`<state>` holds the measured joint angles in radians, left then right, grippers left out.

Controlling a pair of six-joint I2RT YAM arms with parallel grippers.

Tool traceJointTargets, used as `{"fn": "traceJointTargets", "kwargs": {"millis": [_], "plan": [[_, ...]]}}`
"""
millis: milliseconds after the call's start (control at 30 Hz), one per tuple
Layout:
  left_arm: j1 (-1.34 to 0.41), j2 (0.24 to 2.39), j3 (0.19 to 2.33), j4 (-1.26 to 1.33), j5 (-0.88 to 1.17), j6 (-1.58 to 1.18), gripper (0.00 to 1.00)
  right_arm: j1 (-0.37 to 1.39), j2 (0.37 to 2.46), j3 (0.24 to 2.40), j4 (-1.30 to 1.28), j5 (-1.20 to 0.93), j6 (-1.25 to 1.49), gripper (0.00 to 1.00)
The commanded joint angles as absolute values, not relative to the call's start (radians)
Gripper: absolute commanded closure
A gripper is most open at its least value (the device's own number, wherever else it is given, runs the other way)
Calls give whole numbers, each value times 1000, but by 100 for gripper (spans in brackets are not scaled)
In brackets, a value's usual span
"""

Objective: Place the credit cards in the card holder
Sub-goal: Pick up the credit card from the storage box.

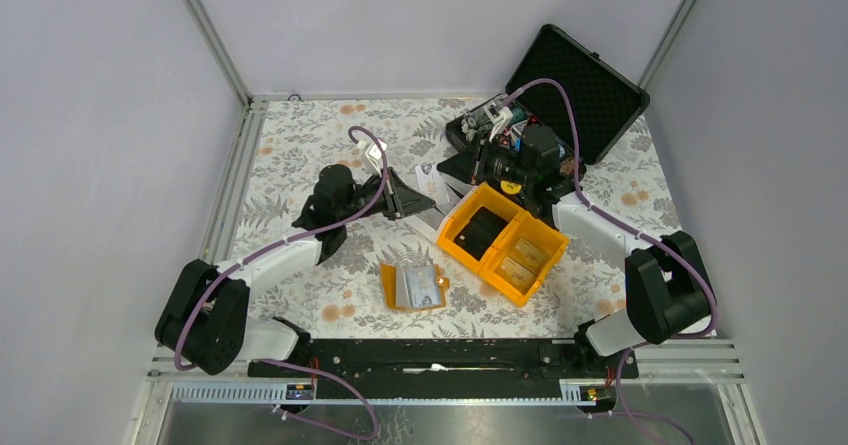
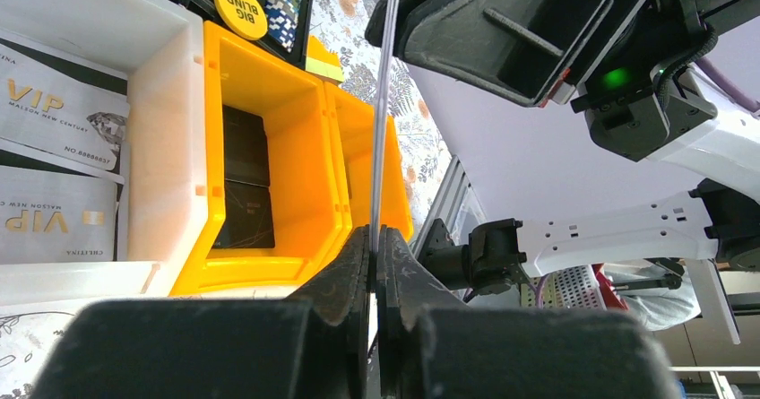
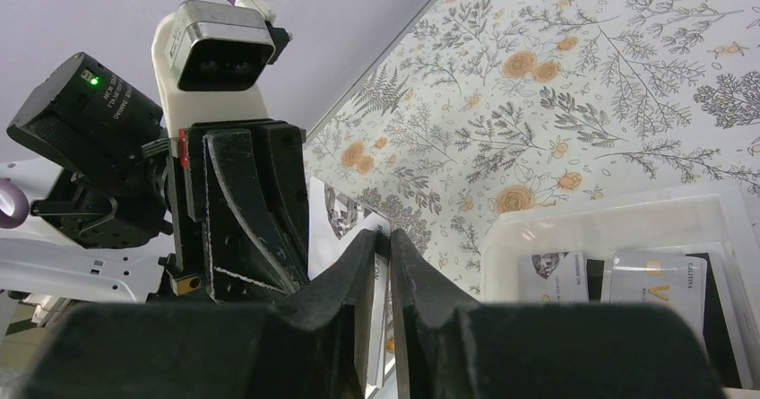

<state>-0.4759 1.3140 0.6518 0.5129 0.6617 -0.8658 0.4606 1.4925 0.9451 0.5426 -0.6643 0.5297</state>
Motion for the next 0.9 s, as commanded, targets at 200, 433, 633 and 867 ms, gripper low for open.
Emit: {"fn": "traceJointTargets", "kwargs": {"millis": [200,433,633,867], "plan": [[-475,1319,669,601,695,-900,100,470,1471,963,575,-685,512,67],[-475,1316,667,579,692,-894,100,469,1458,962,560,-651,497,60],[-475,1310,664,568,694,-892,100,469,1454,963,558,-641,493,56],[-476,1305,660,554,686,-886,100,469,1439,958,561,-637,495,55]]}}
